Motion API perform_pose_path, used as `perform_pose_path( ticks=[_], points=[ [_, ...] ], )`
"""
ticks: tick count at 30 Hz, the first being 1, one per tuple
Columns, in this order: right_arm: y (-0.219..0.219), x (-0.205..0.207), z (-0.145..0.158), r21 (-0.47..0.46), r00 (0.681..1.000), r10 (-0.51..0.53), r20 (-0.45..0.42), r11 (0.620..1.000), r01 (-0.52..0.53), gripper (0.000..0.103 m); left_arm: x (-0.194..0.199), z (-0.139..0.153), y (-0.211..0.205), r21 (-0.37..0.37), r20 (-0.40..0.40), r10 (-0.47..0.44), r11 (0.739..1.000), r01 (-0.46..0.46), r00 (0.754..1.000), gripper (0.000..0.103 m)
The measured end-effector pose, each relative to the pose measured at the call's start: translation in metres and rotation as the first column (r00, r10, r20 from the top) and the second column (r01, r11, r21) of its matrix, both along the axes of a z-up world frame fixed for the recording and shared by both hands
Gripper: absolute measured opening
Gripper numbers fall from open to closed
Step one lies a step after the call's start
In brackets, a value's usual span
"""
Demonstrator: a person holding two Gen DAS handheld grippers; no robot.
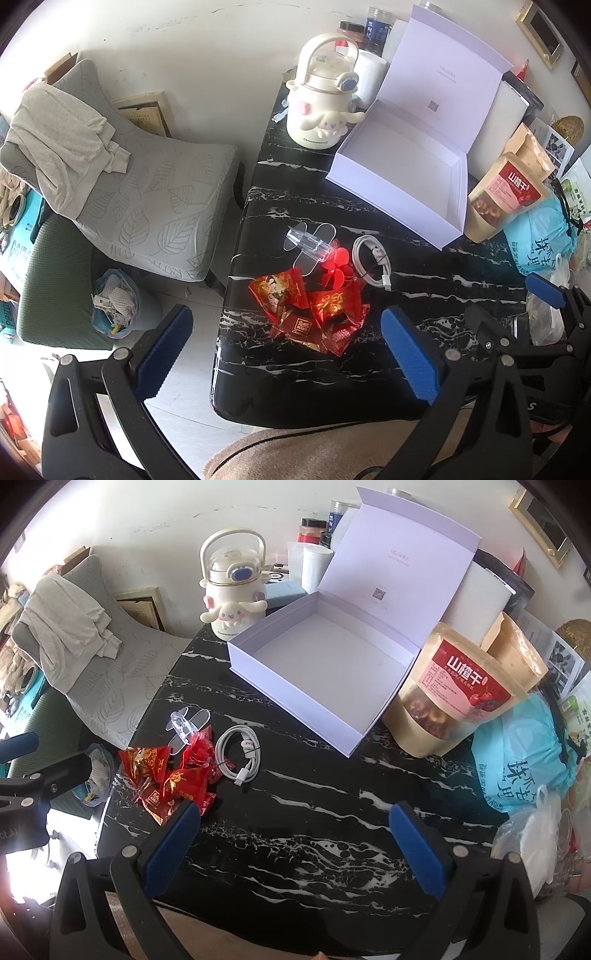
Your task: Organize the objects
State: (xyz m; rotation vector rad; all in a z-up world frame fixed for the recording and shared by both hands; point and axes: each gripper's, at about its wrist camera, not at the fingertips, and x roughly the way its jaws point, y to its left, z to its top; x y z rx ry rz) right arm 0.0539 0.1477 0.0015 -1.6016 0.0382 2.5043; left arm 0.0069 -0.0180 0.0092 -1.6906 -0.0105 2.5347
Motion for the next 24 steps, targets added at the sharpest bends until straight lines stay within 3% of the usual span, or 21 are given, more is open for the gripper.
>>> perform_pose_path(
  ticks=[24],
  points=[
    [-0.002, 0.010, 0.006, -0.017, 1.000, 0.014, 0.024, 1.000, -0.014, 0.102, 0.017, -0.001, 0.004, -0.005, 0.010, -0.003, 1.000, 0.003, 1.000, 0.102]
  ],
)
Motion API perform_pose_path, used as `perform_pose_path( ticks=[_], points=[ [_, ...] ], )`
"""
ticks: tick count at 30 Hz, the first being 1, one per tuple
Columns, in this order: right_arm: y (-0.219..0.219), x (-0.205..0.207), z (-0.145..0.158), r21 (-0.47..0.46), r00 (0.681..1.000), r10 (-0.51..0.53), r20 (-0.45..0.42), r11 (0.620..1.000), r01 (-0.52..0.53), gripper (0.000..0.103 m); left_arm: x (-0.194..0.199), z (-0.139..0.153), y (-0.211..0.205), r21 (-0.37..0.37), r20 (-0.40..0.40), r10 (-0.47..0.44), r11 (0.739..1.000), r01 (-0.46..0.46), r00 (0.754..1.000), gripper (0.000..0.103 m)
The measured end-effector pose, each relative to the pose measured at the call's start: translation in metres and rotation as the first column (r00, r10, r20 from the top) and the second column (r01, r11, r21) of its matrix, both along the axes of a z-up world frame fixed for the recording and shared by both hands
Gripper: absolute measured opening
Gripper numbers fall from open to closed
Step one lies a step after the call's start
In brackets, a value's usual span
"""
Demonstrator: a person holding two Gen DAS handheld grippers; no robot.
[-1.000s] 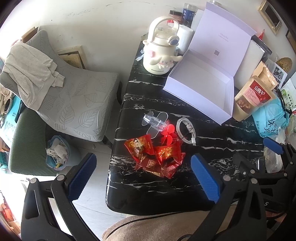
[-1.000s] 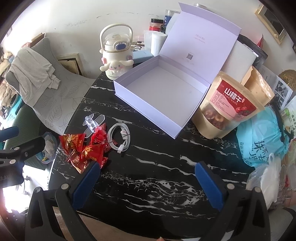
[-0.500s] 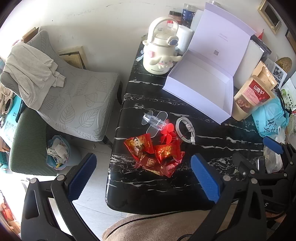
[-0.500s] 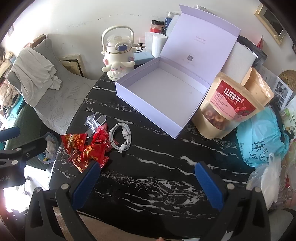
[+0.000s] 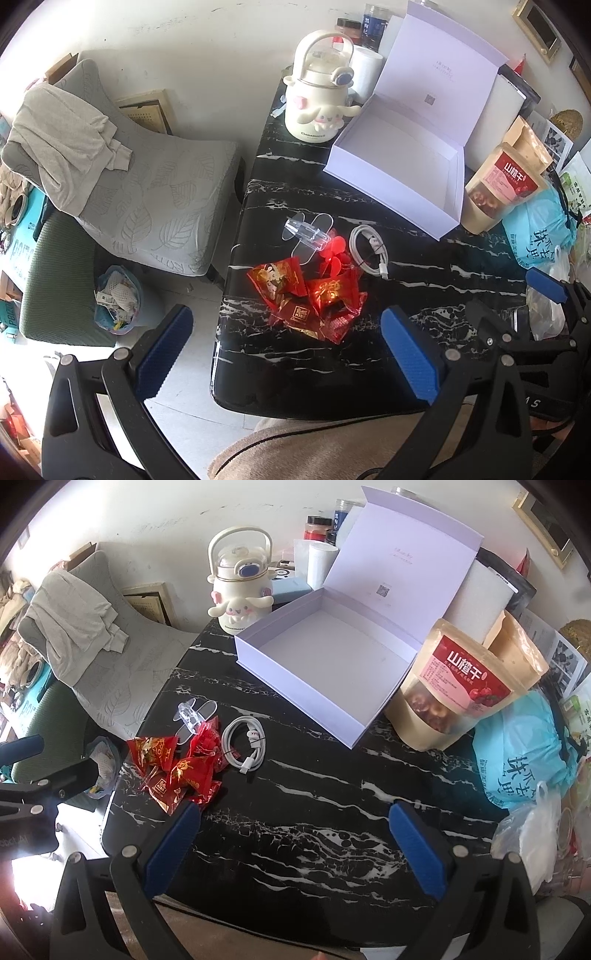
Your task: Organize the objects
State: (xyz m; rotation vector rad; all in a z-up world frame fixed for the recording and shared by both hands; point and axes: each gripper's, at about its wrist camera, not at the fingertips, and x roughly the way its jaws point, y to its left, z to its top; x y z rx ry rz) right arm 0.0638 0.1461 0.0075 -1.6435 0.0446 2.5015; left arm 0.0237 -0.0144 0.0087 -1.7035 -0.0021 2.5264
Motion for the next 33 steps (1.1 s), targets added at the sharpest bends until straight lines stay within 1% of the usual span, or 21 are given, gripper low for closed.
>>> perform_pose_path(
  ticks=[3, 5, 9, 17, 26, 33],
  points=[
    [0.001, 0.000, -0.001, -0.011, 1.000, 0.012, 0.017, 1.000, -0.012, 0.102, 0.001, -0.003, -0.002, 0.008, 0.014, 0.003, 1.000, -0.003, 1.000, 0.102],
    [0.002, -0.001, -0.002, -0.018, 0.999, 0.022, 0.030, 1.000, -0.021, 0.102, 0.002, -0.004, -0.002, 0.028, 0.018, -0.002, 1.000, 0.002, 1.000, 0.102],
    [0.006, -0.006, -0.002, -0.027, 0.998, 0.037, 0.042, 0.999, -0.036, 0.102, 0.002, -0.007, -0.002, 0.025, 0.035, 0.008, 1.000, -0.009, 0.999, 0.102],
    [0.007, -0.024, -0.011, -0.058, 0.991, 0.122, 0.062, 0.991, -0.118, 0.102, 0.002, -0.010, -0.001, 0.034, 0.036, 0.040, 0.999, -0.042, 0.999, 0.102],
    [0.010, -0.042, -0.033, -0.091, 0.978, 0.188, 0.087, 0.979, -0.180, 0.102, 0.000, -0.028, -0.003, 0.078, 0.072, 0.113, 0.990, -0.119, 0.991, 0.102],
    [0.006, -0.059, -0.055, -0.109, 0.969, 0.229, 0.092, 0.970, -0.219, 0.102, -0.008, -0.047, -0.012, 0.089, 0.086, 0.200, 0.974, -0.207, 0.976, 0.102]
  ],
)
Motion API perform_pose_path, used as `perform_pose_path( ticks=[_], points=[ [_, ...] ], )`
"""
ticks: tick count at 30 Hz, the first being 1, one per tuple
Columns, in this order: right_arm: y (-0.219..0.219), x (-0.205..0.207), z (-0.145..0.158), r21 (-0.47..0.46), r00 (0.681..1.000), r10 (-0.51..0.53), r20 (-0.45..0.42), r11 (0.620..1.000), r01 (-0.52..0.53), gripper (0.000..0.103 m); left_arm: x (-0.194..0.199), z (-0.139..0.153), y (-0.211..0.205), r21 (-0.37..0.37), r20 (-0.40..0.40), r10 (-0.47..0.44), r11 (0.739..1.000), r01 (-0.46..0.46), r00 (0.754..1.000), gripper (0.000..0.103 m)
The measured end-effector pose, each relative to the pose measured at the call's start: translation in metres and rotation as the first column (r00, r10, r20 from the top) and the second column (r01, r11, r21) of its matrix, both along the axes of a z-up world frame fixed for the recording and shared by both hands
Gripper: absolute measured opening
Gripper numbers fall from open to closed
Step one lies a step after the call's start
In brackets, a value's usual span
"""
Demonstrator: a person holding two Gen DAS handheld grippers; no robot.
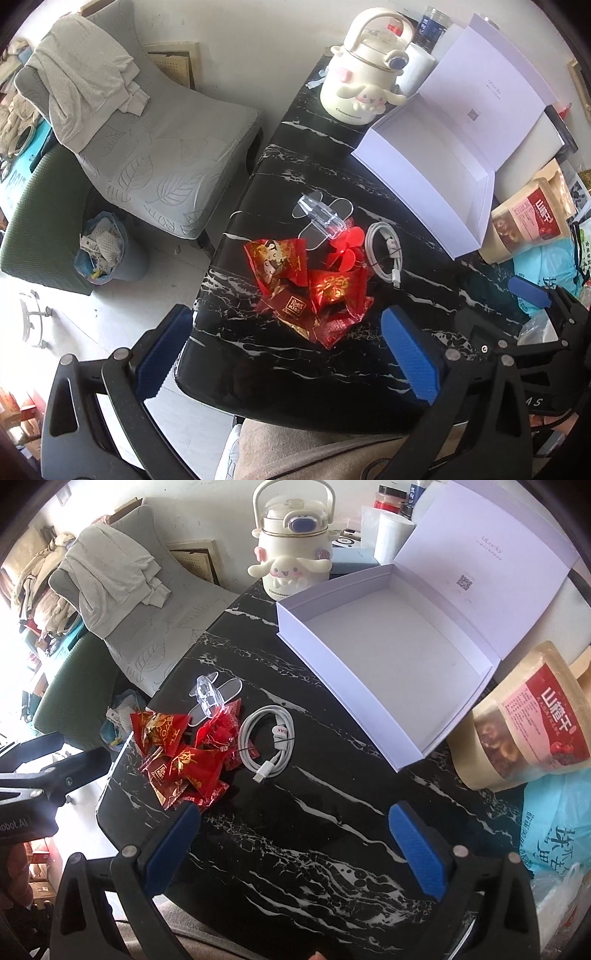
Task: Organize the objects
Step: 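Reach the right gripper to the white cable while the left gripper approaches the red candy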
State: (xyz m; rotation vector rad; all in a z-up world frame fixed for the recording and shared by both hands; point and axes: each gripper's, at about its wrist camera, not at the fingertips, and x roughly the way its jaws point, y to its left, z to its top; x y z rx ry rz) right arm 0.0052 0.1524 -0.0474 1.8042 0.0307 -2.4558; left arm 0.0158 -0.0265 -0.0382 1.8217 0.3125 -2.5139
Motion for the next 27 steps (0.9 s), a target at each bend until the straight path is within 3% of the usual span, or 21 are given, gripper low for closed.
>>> perform_pose_path(
  ticks=[7, 15, 22, 27],
  points=[
    [-0.007, -0.020, -0.022, -0.008, 1.000, 0.030, 0.004, 1.000, -0.030, 0.102, -0.015, -0.021, -0.007, 0.006, 0.007, 0.040, 0.999, -0.040, 0.999, 0.102],
    [-0.011, -0.038, -0.040, 0.005, 0.998, 0.058, 0.008, 0.998, -0.058, 0.102, -0.030, -0.043, -0.009, 0.002, 0.015, 0.019, 1.000, -0.019, 1.000, 0.102],
    [-0.012, -0.050, -0.056, 0.009, 0.996, 0.084, 0.014, 0.996, -0.084, 0.092, -0.041, -0.060, -0.012, 0.008, 0.034, -0.030, 1.000, 0.030, 0.999, 0.102],
    [-0.015, -0.057, -0.068, 0.016, 0.994, 0.108, 0.029, 0.994, -0.108, 0.091, -0.047, -0.071, -0.012, 0.015, 0.047, -0.025, 1.000, 0.025, 0.999, 0.100]
  ],
)
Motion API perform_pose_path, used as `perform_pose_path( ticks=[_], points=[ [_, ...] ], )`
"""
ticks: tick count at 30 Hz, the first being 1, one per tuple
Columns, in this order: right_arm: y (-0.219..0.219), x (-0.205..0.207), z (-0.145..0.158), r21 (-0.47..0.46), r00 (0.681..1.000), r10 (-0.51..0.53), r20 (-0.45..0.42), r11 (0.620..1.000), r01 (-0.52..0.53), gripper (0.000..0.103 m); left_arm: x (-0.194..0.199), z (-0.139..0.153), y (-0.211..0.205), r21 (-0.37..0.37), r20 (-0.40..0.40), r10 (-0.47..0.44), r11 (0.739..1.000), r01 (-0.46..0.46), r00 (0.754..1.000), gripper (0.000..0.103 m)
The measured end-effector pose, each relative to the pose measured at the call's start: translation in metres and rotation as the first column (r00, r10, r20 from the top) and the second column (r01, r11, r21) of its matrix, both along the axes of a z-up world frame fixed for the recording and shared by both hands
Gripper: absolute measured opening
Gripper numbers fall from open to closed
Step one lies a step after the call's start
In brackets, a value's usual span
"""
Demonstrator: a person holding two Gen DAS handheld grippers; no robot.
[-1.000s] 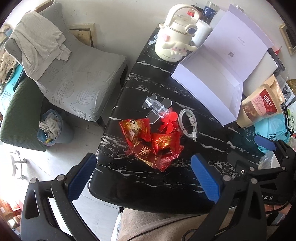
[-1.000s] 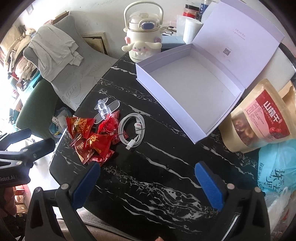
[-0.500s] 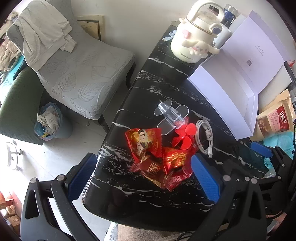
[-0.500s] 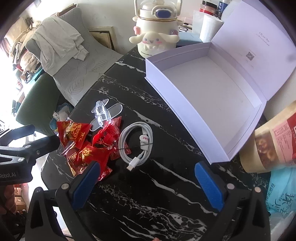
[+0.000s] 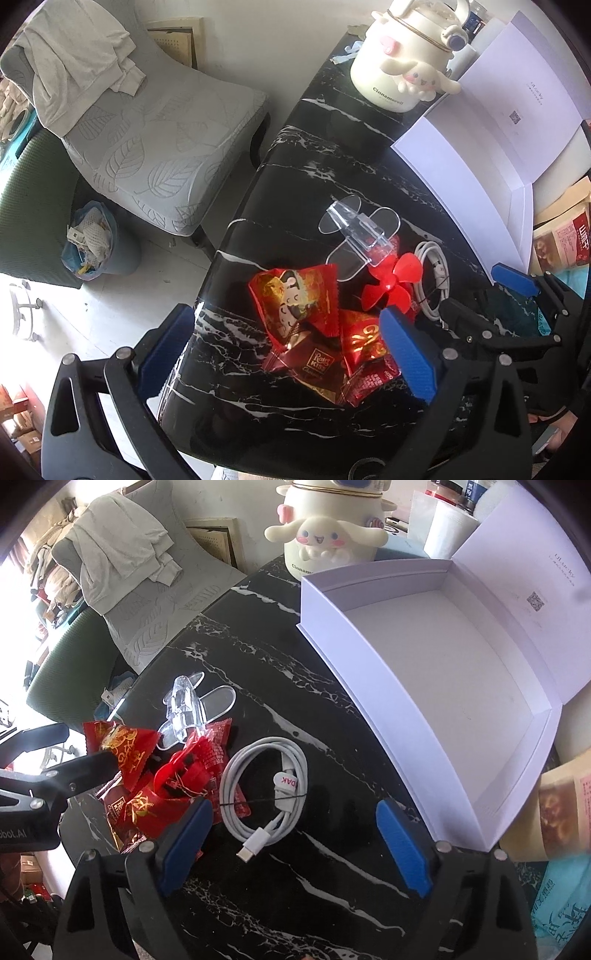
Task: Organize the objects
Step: 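Reach the right gripper to the white cable while the left gripper approaches the red candy, then close the right gripper on the white cable while the left gripper grasps the red candy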
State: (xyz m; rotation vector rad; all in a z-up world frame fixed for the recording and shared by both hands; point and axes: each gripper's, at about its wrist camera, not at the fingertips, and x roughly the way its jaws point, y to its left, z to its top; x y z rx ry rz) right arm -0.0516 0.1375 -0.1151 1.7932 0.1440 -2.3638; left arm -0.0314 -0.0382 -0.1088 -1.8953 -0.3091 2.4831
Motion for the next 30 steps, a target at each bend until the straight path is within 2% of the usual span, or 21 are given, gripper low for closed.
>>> perform_pose_path(
  ticks=[13, 16, 21, 23, 26, 30],
  points=[
    [-0.011, -0.015, -0.022, 0.028, 0.999, 0.036, 0.033, 0.999, -0.037, 0.091, -0.011, -0.023, -0.002, 0.025, 0.030, 0.005, 1.000, -0.006, 1.000, 0.090],
    [-0.012, -0.015, -0.025, 0.014, 0.998, 0.035, 0.043, 0.999, -0.035, 0.088, -0.012, -0.029, -0.002, 0.037, 0.045, 0.014, 0.999, -0.015, 0.999, 0.088],
    [-0.014, -0.015, -0.023, -0.023, 0.998, 0.037, 0.045, 0.999, -0.036, 0.077, -0.013, -0.035, -0.002, 0.026, 0.052, 0.022, 0.999, -0.024, 0.998, 0.085],
    [-0.017, -0.015, -0.021, -0.032, 0.998, 0.047, 0.040, 0.998, -0.046, 0.065, -0.014, -0.036, -0.001, 0.018, 0.049, 0.008, 1.000, -0.009, 0.999, 0.084],
    [-0.020, -0.015, -0.021, -0.037, 0.998, 0.042, 0.040, 0.999, -0.040, 0.059, -0.016, -0.034, 0.001, -0.003, 0.039, -0.019, 1.000, 0.019, 0.999, 0.075],
    [-0.017, -0.015, -0.021, -0.052, 0.999, 0.034, 0.043, 0.998, -0.032, 0.058, -0.016, -0.031, 0.003, -0.026, 0.017, -0.023, 0.999, 0.023, 1.000, 0.055]
  ],
)
